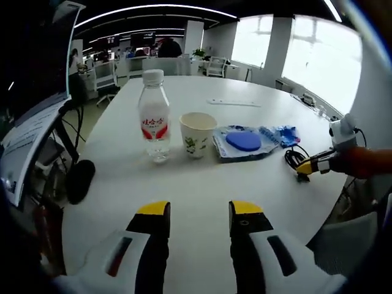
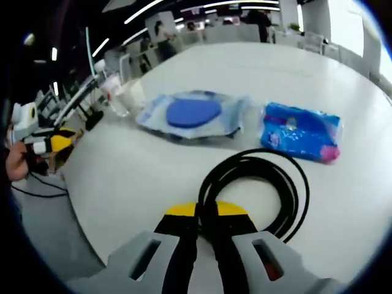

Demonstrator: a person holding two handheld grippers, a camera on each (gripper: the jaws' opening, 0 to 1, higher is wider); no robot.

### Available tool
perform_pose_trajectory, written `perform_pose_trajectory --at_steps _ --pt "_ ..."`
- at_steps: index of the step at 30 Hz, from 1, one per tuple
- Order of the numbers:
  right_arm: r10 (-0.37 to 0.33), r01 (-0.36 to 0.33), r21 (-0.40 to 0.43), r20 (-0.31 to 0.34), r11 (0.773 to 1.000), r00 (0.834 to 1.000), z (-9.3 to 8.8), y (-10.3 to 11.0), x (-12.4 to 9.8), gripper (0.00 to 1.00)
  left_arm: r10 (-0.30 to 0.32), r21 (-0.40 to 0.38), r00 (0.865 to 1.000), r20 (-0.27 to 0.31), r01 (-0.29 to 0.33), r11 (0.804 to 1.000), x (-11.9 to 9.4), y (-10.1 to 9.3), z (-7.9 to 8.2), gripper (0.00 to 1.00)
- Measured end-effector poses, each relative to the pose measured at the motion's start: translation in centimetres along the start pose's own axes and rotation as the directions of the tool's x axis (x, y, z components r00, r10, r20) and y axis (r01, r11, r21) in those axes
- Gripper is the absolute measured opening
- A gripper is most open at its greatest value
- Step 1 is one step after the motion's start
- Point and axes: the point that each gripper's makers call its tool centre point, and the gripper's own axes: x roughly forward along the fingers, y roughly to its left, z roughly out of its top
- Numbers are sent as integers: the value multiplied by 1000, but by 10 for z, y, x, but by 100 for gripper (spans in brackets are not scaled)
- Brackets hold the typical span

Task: Arrange the tabletop items into an orderly group along one side of the table until the central work area is clear of visible clutter.

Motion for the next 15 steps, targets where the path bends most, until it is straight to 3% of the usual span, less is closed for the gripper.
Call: perform_pose_trajectory --at_steps 9,15 --pt "-8 8 -1 9 1000 1000 1 2 -1 9 -7 3 1000 10 7 1000 -9 2 -1 37" --pt "-11 12 -6 56 1000 998 10 4 -12 10 -26 12 999 24 26 1000 -12 3 3 38"
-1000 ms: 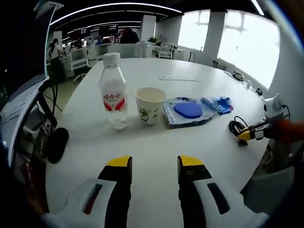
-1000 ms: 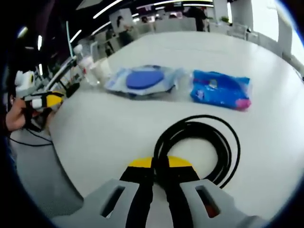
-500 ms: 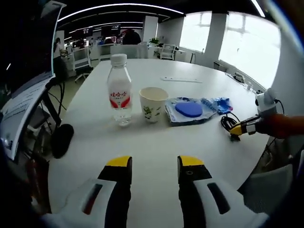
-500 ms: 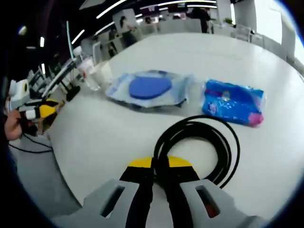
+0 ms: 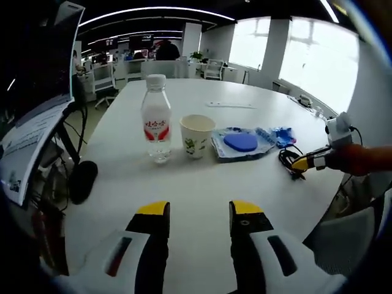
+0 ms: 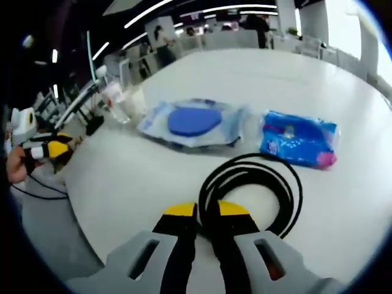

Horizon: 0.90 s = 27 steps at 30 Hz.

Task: Arrange the tabletop items into an orderly group along one side of the table until the central work area is clear of visible clutter.

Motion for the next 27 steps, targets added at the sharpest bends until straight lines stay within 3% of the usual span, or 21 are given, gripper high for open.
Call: perform_pose_trajectory --at_steps 17,21,27 --pt "-87 88 -12 58 996 995 -12 -37 -61 20 -83 51 996 26 82 995 -3 -7 9 37" --pt "-88 91 -44 56 995 995 -13 -40 -75 27 -94 50 995 29 92 994 -5 -4 10 37" --pt "-52 61 -88 105 994 993 -5 -38 -99 40 -103 55 994 29 101 993 -12 6 10 39"
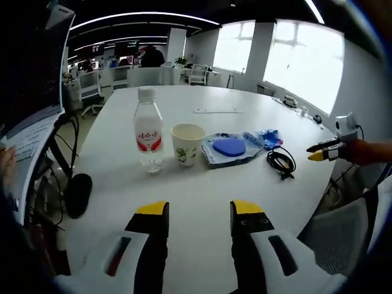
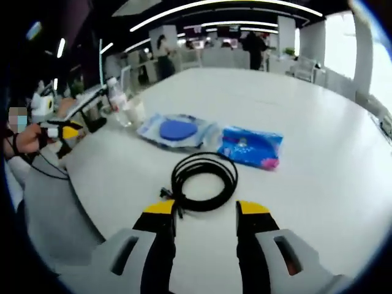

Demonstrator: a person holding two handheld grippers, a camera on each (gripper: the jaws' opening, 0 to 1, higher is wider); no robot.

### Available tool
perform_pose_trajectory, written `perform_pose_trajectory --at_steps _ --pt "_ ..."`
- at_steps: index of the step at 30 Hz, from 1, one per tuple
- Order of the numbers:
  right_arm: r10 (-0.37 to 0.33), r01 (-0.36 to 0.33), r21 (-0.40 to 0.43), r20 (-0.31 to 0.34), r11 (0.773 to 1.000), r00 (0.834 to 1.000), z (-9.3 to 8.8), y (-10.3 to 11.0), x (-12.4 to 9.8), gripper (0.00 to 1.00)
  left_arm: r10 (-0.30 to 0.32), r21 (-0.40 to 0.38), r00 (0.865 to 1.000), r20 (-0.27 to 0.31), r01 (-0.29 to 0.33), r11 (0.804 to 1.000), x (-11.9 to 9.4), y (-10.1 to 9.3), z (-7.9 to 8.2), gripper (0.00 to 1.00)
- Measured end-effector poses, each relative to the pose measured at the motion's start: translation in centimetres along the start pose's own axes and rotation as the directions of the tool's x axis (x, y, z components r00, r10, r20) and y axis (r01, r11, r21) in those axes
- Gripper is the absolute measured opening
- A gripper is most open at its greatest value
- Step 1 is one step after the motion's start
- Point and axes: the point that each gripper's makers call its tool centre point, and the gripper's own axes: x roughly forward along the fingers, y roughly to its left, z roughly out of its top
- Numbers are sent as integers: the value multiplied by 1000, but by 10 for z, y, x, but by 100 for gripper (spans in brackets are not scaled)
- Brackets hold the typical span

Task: Arrange the tabletop items into an orderly group along one side of the table until the central work area is clear of visible clutter.

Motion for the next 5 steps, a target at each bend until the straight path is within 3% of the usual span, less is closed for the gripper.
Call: perform_pose_trajectory --at_steps 5 --pt "12 -12 6 23 1000 1000 -2 4 -16 49 2 -4 1000 5 -2 1000 -6 5 -3 41"
